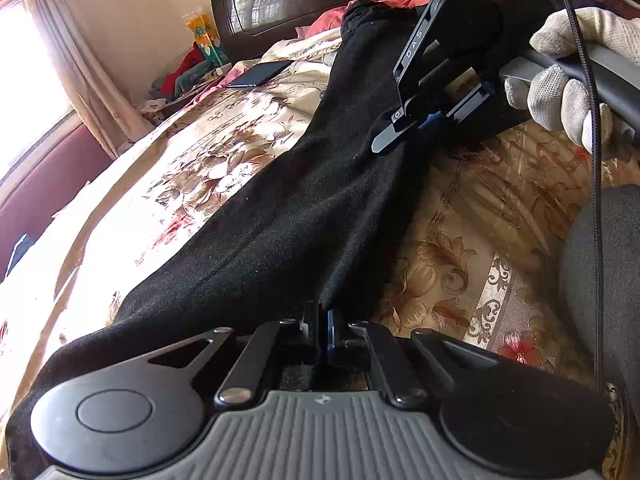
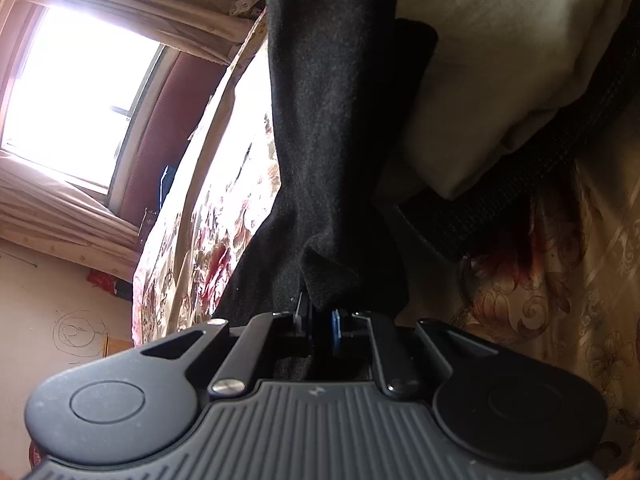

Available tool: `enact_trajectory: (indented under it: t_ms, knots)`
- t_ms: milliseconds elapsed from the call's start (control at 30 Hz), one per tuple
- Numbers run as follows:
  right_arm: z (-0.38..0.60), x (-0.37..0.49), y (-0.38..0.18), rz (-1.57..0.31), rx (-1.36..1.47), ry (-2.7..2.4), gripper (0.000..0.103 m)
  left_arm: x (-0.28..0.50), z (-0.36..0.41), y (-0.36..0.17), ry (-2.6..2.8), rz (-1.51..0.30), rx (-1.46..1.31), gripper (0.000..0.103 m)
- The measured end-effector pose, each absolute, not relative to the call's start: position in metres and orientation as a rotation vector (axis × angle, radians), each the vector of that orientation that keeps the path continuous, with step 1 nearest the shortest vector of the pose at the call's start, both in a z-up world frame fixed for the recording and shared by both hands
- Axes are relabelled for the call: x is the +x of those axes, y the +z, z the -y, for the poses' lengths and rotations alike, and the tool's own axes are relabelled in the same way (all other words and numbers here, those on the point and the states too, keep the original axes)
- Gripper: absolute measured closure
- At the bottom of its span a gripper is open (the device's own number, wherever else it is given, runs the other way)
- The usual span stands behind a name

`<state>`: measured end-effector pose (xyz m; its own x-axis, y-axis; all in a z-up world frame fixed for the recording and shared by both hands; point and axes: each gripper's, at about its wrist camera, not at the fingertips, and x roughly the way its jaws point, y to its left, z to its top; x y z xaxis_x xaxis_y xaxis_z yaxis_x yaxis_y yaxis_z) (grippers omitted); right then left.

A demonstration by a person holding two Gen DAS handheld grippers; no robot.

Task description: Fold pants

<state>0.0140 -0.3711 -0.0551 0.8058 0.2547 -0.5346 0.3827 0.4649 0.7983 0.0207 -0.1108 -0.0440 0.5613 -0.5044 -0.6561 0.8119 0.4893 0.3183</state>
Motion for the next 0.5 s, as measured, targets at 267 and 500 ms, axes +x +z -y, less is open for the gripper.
enact_trajectory:
  t_ms: [267,500]
  knots:
    - [0.354,0.003,-0.038,-0.671,0.942,-0.106,0.098,0.016,0.105,-0.048,-0.88,-0.548,0.675,0.084]
    - [0.376,-0.008,-0.034,-0.53,1.015,-0.164,0.086,0.017,0.101,-0.048,-0.876,-0.542,0.681,0.082]
